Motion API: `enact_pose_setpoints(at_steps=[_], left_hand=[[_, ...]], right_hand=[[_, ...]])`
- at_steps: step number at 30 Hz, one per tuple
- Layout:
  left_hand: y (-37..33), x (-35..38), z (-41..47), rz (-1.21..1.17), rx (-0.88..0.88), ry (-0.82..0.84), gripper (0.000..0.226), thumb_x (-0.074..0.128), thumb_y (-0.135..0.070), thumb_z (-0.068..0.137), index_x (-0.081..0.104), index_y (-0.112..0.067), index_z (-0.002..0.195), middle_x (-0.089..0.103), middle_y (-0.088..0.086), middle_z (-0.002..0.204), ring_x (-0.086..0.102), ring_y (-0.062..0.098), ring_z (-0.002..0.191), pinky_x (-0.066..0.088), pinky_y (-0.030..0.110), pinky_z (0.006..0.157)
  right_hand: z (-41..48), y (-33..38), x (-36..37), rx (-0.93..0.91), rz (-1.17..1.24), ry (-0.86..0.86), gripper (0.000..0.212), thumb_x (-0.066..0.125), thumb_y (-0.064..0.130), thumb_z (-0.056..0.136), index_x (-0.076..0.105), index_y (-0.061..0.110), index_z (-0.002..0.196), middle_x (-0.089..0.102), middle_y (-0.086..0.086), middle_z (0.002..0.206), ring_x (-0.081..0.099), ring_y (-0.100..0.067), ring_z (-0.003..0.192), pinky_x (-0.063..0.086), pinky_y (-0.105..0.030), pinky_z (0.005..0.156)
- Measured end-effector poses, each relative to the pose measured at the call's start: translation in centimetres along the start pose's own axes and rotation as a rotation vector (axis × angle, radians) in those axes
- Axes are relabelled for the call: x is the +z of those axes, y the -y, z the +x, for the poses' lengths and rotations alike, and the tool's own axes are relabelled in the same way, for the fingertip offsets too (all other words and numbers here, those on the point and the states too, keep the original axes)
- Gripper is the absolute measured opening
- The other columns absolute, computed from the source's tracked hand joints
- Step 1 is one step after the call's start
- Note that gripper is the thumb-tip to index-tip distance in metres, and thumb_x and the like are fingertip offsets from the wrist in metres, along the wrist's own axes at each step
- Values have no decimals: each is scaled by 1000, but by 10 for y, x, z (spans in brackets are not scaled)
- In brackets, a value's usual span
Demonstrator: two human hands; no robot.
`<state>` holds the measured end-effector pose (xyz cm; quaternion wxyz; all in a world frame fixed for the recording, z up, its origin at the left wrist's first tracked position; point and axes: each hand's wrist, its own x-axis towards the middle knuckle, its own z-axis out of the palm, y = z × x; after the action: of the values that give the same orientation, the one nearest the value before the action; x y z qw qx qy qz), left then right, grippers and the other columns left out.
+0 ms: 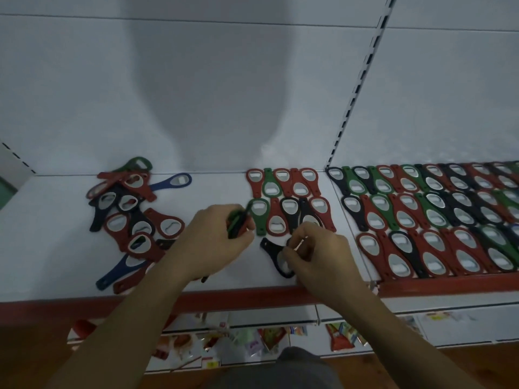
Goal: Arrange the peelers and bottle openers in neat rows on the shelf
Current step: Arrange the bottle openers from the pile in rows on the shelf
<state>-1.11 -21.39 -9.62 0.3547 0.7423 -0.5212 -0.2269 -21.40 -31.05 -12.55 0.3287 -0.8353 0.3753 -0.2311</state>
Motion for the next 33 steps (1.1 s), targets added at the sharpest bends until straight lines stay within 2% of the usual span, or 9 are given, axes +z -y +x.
enact_pose_setpoints(at_steps=[4, 7, 9, 11, 14, 18, 23, 30, 33], left_hand=[[-3, 20, -11, 285, 127, 115, 11, 68, -34, 91, 68, -23, 94, 64, -5, 83, 61, 15, 73, 53, 37, 66], [0, 34, -18, 370, 167, 155, 21, 67, -37, 92, 66, -28, 111, 60, -7, 103, 59, 16, 91, 53, 35, 78], [2, 39, -19, 388, 192, 168, 35, 68, -41, 92, 63, -33, 125, 56, -12, 118, 58, 13, 102, 54, 36, 85], [3, 40, -18, 403, 221, 183, 44, 69, -46, 90, 61, -35, 132, 51, -17, 126, 58, 11, 107, 55, 37, 87], [1, 43, -17, 460, 253, 207, 48, 69, -51, 90, 60, -34, 134, 48, -19, 132, 59, 12, 109, 55, 36, 87], [-3, 48, -15, 471, 301, 235, 44, 68, -47, 92, 62, -30, 133, 49, -16, 139, 59, 12, 115, 55, 36, 90], [-5, 48, -11, 452, 318, 262, 40, 66, -45, 93, 66, -29, 130, 49, -16, 139, 59, 12, 114, 55, 38, 90], [-2, 48, -8, 416, 327, 268, 42, 69, -45, 91, 66, -28, 130, 52, -16, 138, 58, 11, 115, 53, 35, 93], [-2, 43, -6, 222, 229, 239, 24, 73, -43, 90, 70, -31, 111, 64, -14, 113, 63, 9, 101, 54, 33, 89]], right_hand=[[-5, -2, 8, -26, -168, -47, 26, 73, 26, 86, 52, 28, 70, 52, 6, 50, 53, -11, 46, 48, -30, 45], [-6, -2, 10, -57, -286, -31, 29, 71, 34, 88, 51, 28, 68, 51, 8, 50, 50, -8, 45, 45, -27, 43], [-6, -5, 5, -36, -208, -47, 27, 70, 34, 90, 55, 27, 69, 54, 8, 50, 53, -9, 46, 44, -24, 45], [-5, -13, -8, -13, -161, -124, 20, 69, 29, 92, 60, 26, 74, 59, 9, 59, 57, -8, 54, 47, -25, 50], [-6, -30, -28, 14, -281, -170, 4, 67, 21, 90, 67, 25, 91, 56, 9, 88, 54, -9, 78, 43, -23, 61], [-13, -44, -28, 99, -290, -96, 19, 65, 15, 90, 73, 19, 106, 54, 3, 101, 52, -13, 88, 38, -13, 69], [-16, -47, -27, 103, -238, -140, 20, 66, 8, 88, 76, 17, 104, 60, 3, 101, 53, -8, 87, 33, -3, 73], [-17, -53, -26, 89, -264, -138, 22, 66, 9, 89, 76, 15, 107, 62, 2, 101, 54, -12, 93, 39, -14, 79], [-18, -48, -26, 53, -251, -219, 18, 67, 17, 91, 73, 20, 107, 58, 6, 102, 54, -8, 91, 43, -21, 78]])
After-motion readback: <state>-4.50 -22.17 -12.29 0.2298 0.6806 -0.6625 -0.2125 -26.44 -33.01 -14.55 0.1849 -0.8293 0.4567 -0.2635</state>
